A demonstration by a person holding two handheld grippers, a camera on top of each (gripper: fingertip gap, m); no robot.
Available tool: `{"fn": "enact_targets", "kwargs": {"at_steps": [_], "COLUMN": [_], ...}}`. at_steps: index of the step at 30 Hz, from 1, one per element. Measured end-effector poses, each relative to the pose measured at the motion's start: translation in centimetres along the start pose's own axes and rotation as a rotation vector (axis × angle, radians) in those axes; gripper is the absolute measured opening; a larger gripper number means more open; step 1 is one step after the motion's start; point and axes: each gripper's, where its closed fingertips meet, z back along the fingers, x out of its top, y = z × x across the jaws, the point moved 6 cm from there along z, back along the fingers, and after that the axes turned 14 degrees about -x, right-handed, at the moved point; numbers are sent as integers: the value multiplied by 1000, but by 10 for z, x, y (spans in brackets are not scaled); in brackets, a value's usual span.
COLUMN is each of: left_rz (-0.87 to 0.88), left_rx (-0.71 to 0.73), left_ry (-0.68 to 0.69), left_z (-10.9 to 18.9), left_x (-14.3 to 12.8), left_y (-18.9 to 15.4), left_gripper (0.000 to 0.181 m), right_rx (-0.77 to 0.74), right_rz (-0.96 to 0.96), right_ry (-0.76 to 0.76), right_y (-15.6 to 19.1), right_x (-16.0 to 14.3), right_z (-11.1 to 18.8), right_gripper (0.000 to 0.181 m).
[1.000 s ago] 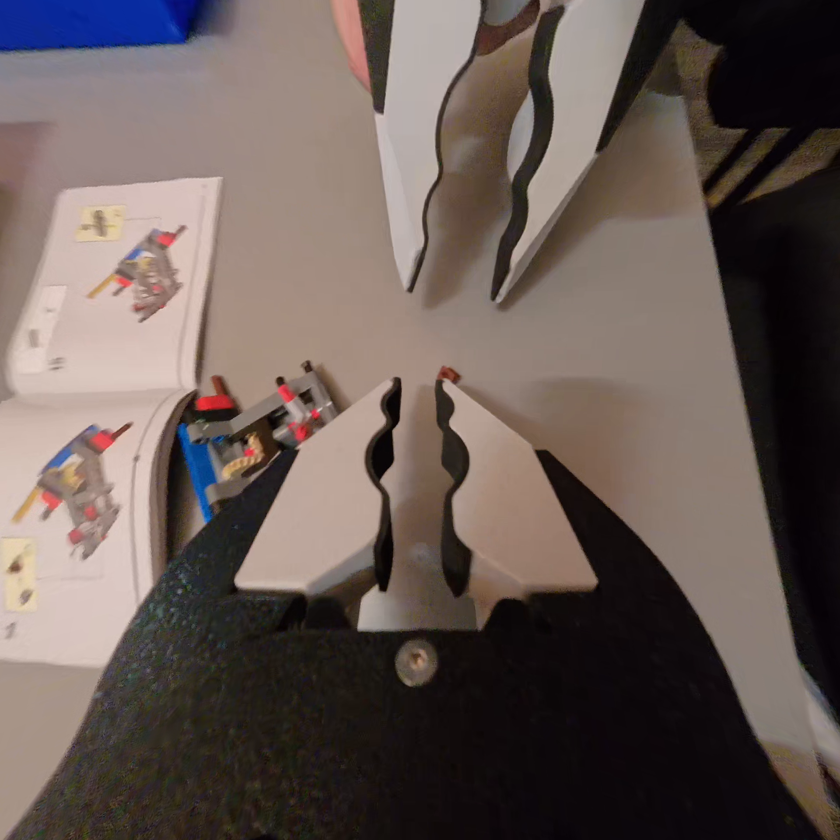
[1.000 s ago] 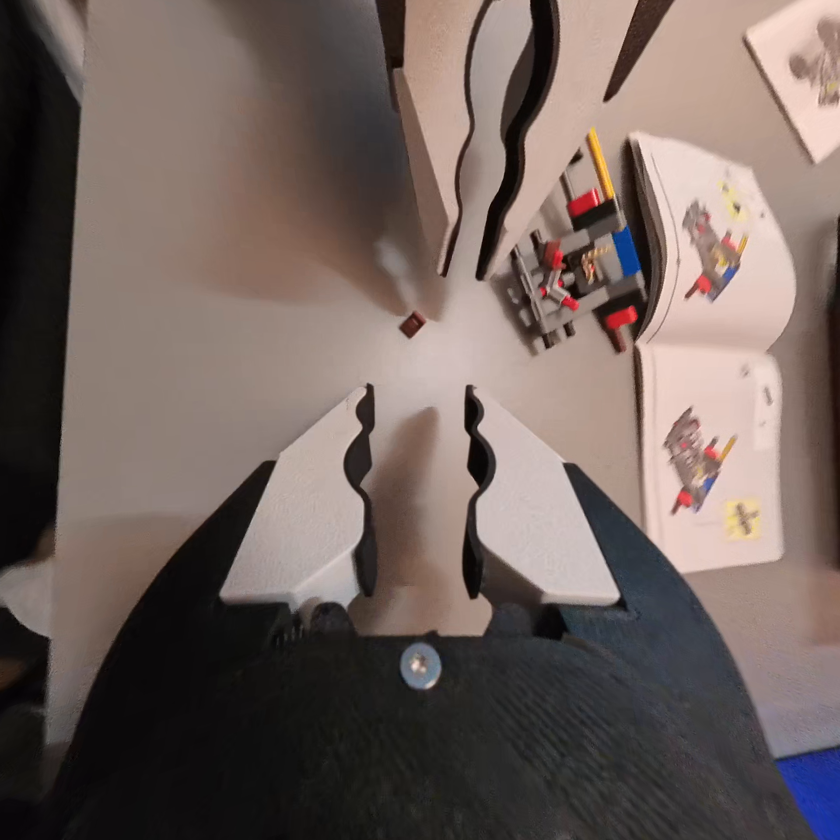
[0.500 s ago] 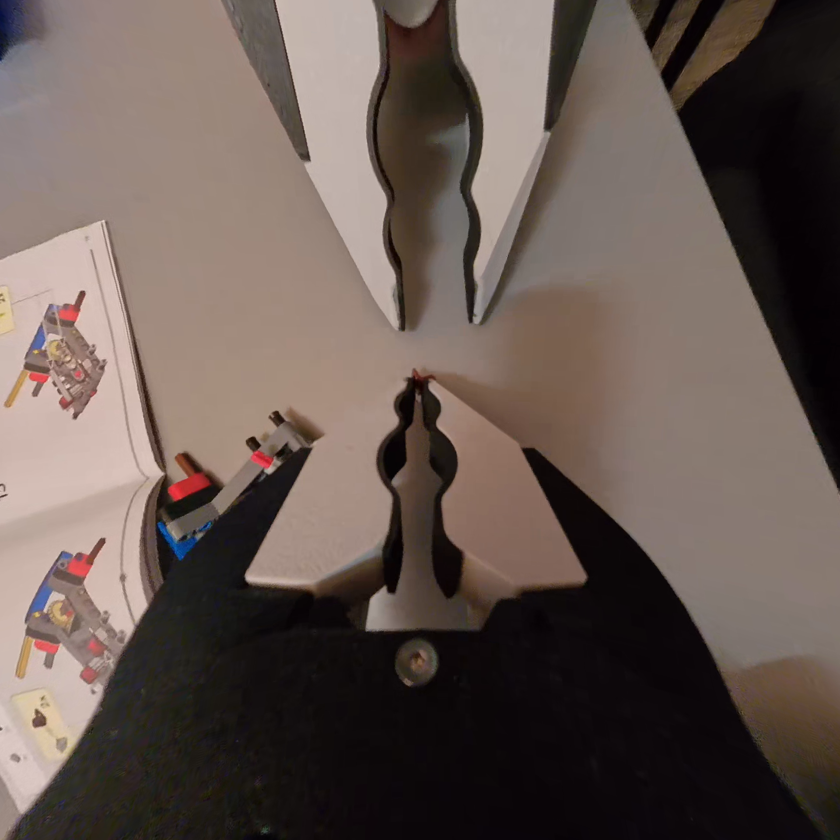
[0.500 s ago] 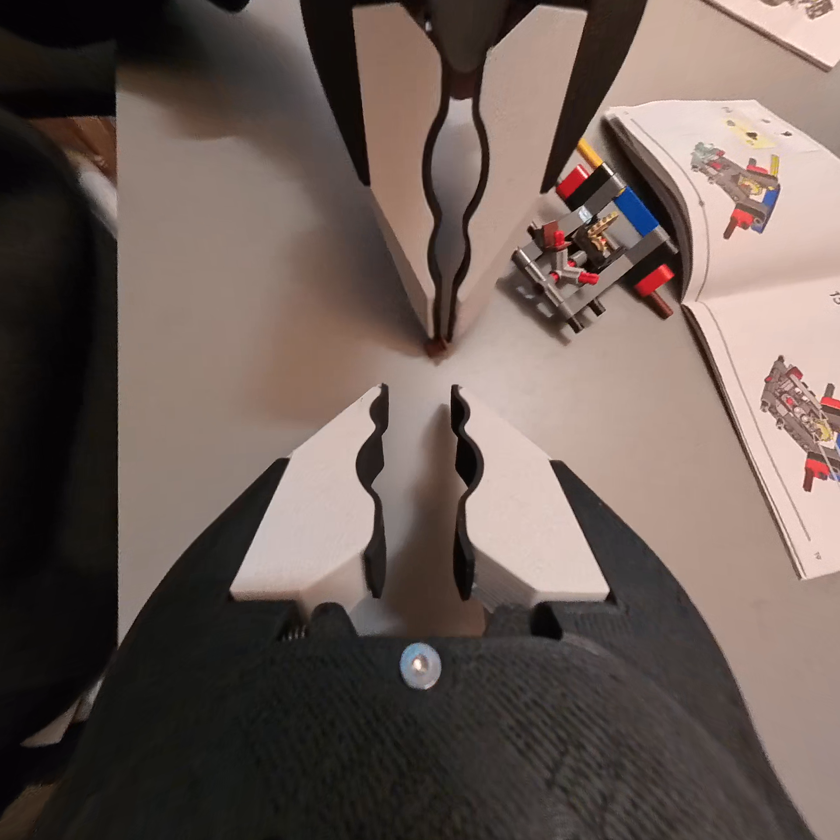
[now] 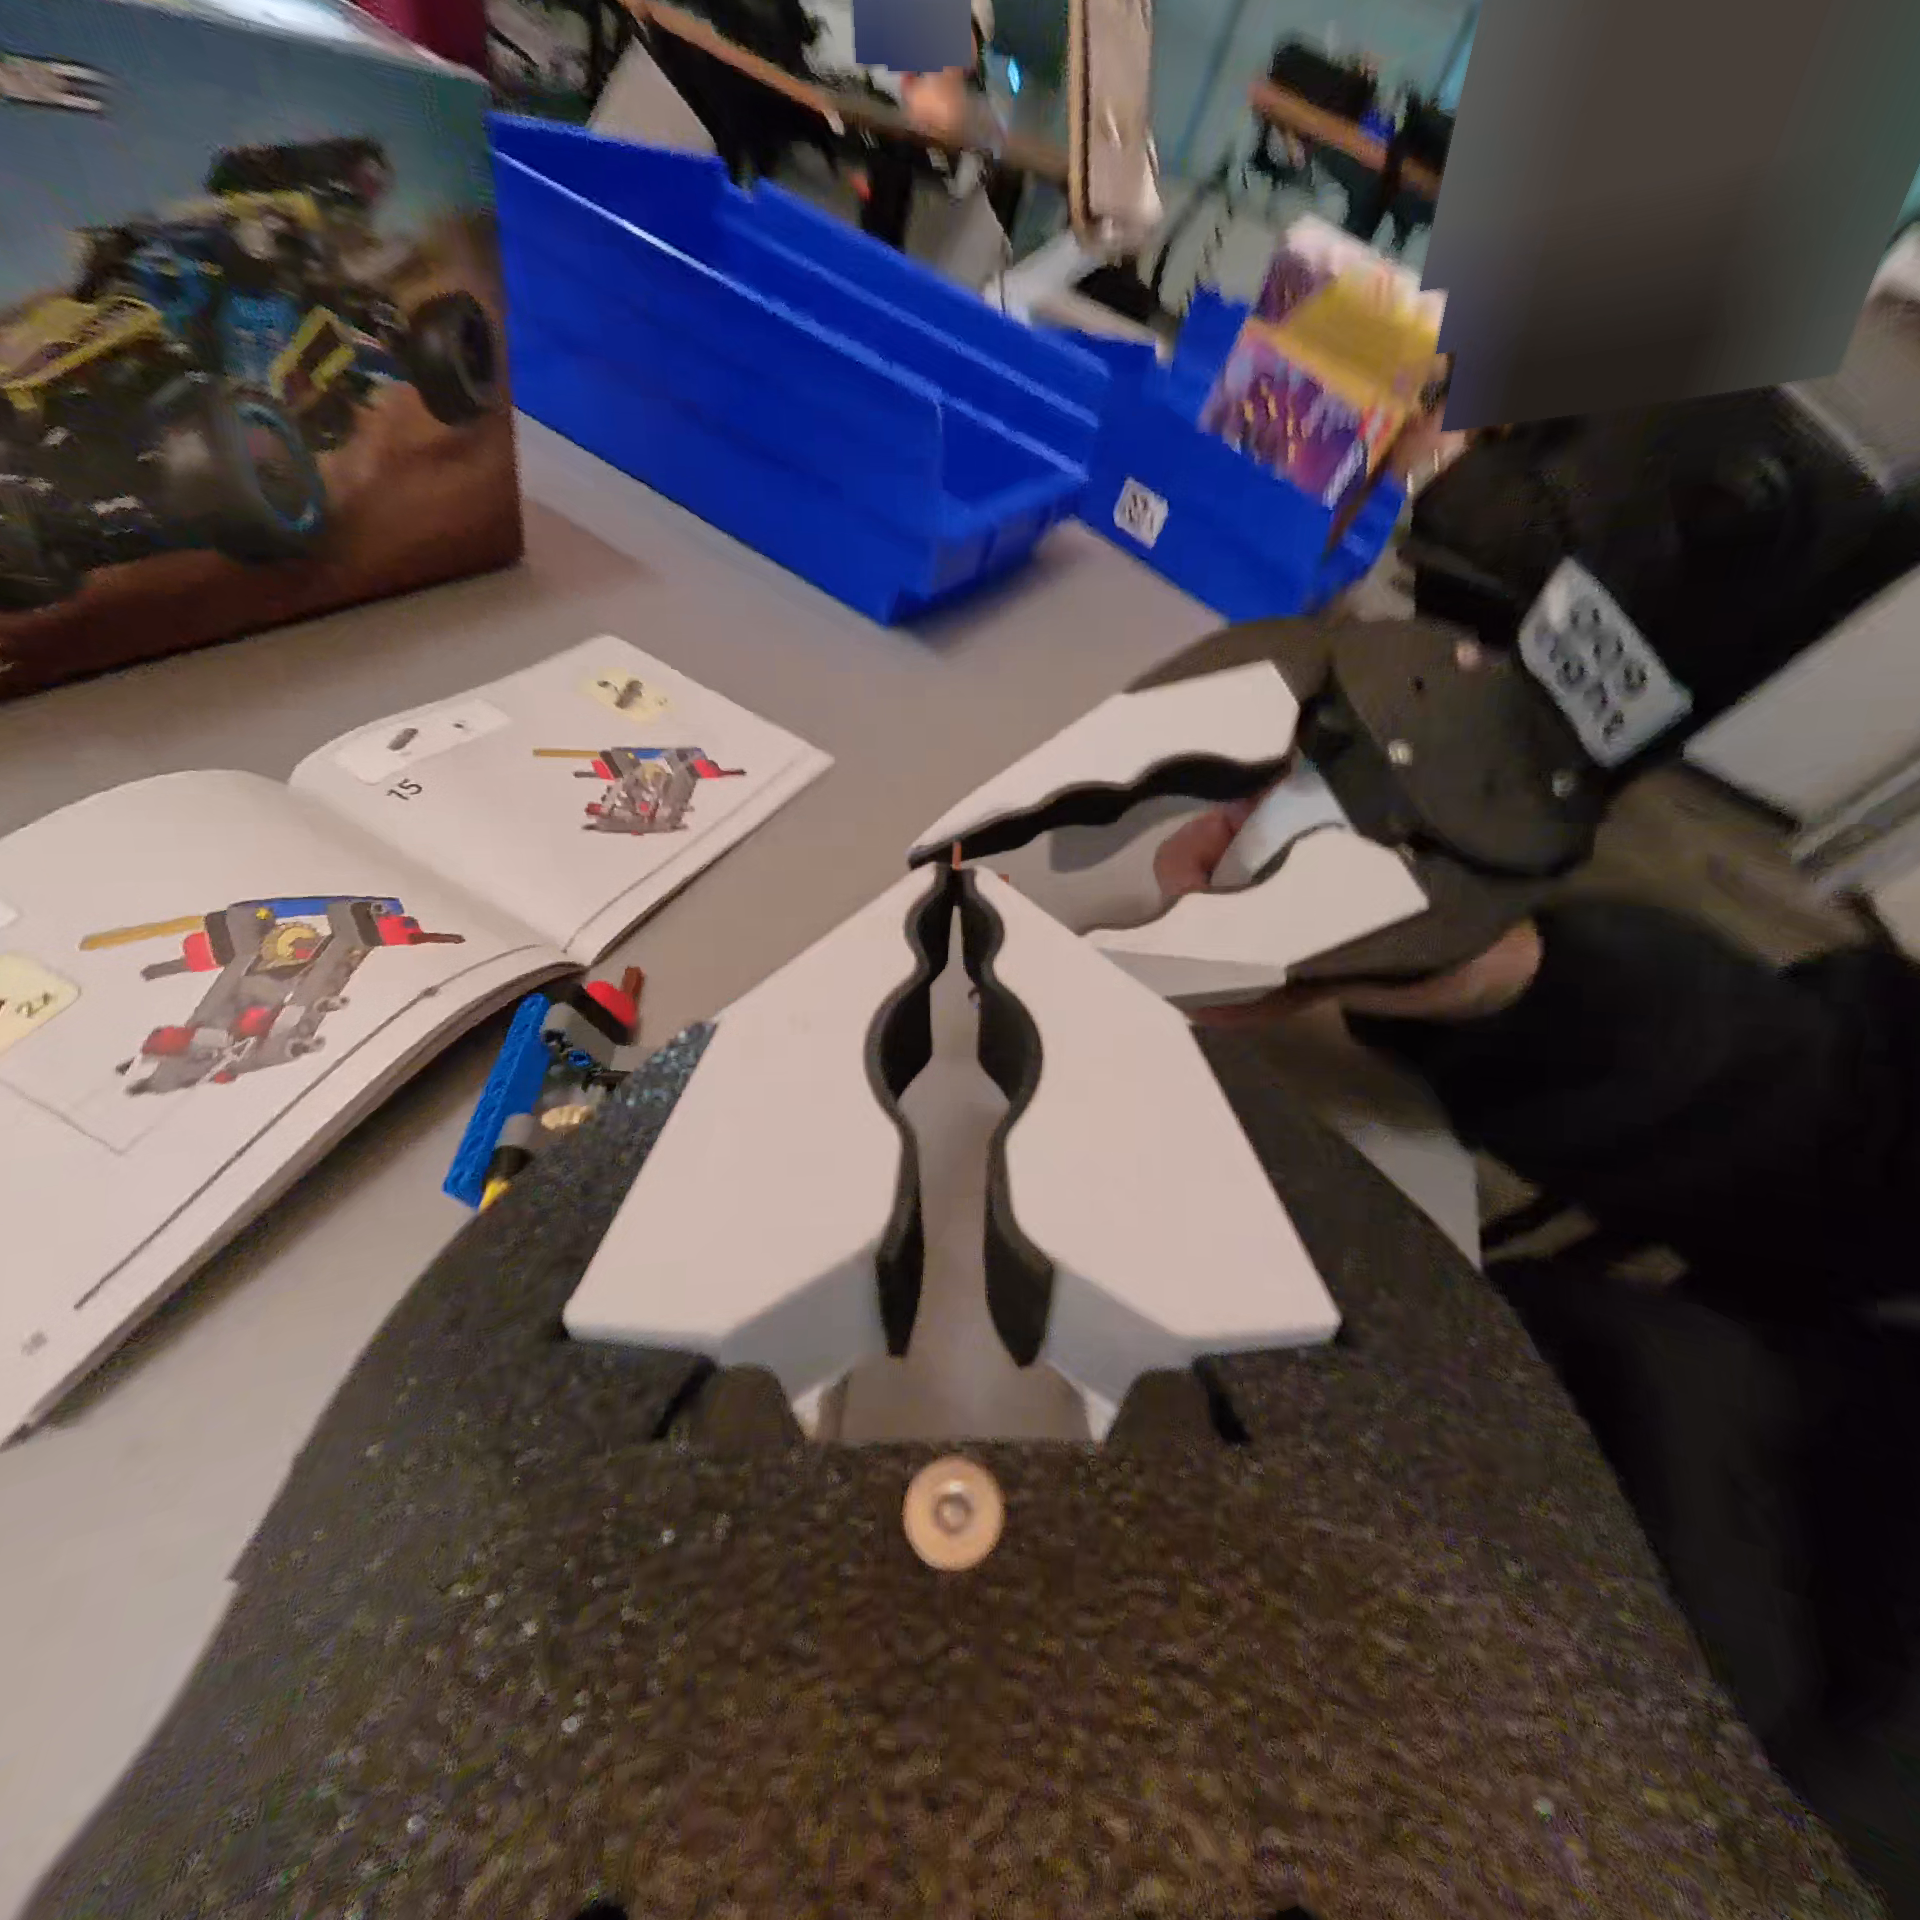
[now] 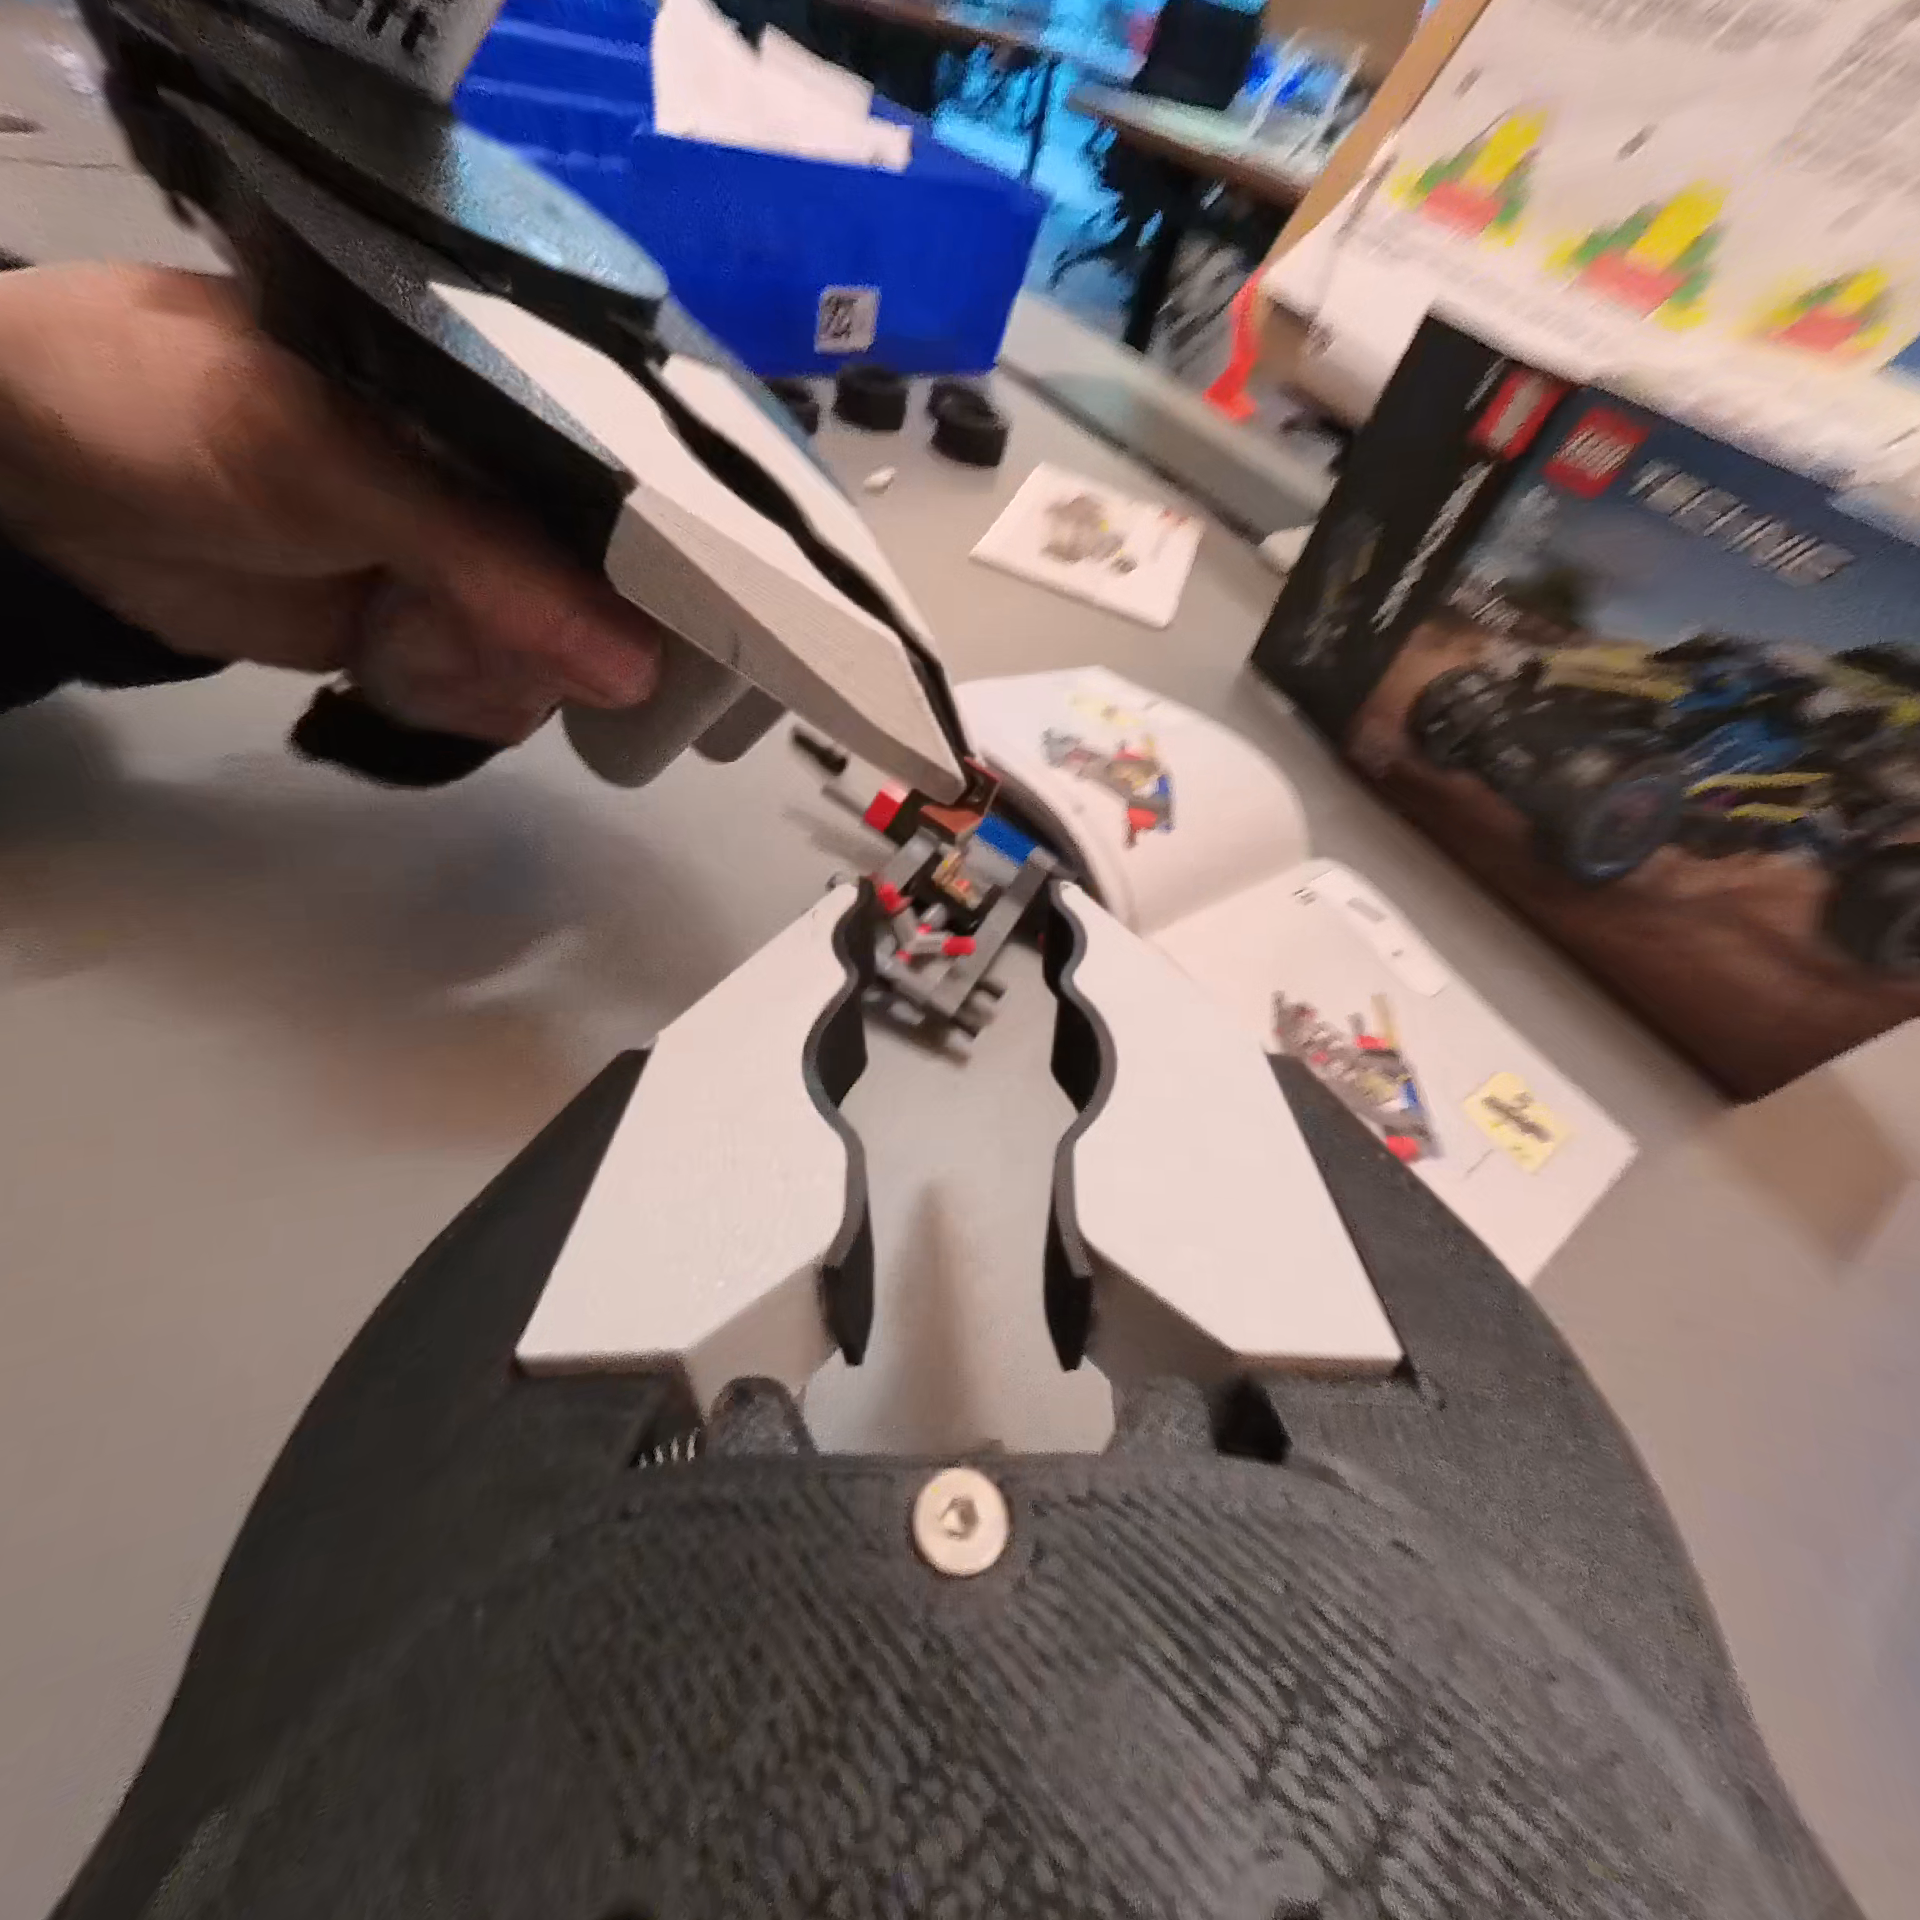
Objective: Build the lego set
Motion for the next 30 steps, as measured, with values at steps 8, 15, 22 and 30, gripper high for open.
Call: {"fn": "enact_targets", "kwargs": {"at_steps": [8, 15, 22, 30], "left_rz": [60, 92, -11, -239], "left_rx": [67, 58, 80, 74], "left_ry": [-126, -172, -129, 180], "left_z": [4, 1, 0, 13], "left_x": [5, 2, 2, -14], "left_y": [1, 0, 1, 20], "left_gripper": [0, 0, 0, 14], "right_rx": [-80, -81, 27, 525], "right_rz": [-24, -83, -153, -209], "right_ry": [-146, -154, -172, 30], "right_y": [0, 0, -7, -36], "right_x": [19, 16, 13, -3], "right_z": [1, 0, -3, -14], "right_gripper": [16, 7, 6, 6]}}
